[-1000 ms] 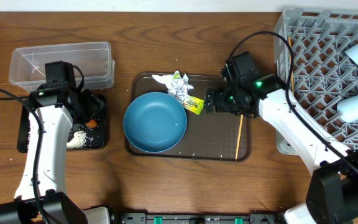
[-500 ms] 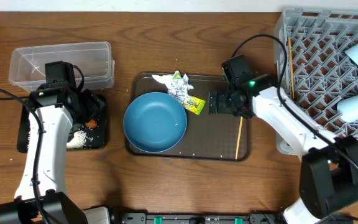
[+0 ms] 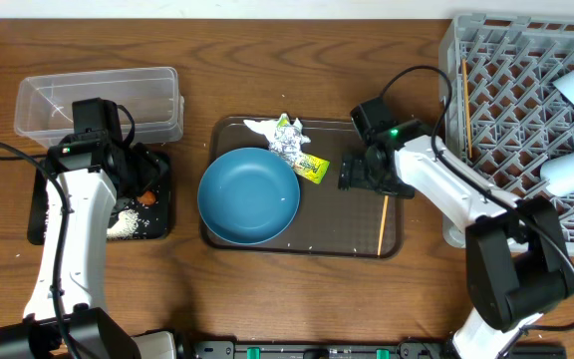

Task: Sort waste into correct bins and load items into the dishwasher rack
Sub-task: 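Lower the right gripper and grasp the remaining chopstick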

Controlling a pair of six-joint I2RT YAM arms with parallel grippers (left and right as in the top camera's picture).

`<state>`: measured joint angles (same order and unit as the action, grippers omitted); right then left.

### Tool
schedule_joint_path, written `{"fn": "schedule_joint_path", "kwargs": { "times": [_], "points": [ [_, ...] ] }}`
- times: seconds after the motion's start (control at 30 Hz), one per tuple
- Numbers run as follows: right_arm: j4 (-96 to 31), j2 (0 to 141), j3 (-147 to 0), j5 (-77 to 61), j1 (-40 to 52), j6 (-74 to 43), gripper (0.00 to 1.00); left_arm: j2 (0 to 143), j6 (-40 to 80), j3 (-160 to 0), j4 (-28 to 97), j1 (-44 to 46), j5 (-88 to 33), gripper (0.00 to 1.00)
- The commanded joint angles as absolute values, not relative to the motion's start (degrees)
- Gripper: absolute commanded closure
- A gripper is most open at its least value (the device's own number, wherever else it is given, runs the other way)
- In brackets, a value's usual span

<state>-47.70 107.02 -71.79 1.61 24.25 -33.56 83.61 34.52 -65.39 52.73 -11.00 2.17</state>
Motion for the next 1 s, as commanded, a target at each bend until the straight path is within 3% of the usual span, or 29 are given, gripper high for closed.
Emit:
{"fn": "schedule_joint_path", "kwargs": {
  "times": [0.0,0.5,0.97],
  "points": [
    [-47.9,108.9,-71.4,3.2,24.7,-35.1,0.02,82.8,35.0,-65.9,53.1,-11.2,3.5,0.02],
    [-46.2,115.7,-71.4,-0.7,25.0,-35.1,0.13,82.8,35.0,-65.9,53.1,-11.2,3.5,0.02],
    [-45.9,116.1,-71.5,-0.7,25.1,-35.1,0.69,82.8,35.0,-65.9,53.1,-11.2,3.5,0.02]
  ]
}}
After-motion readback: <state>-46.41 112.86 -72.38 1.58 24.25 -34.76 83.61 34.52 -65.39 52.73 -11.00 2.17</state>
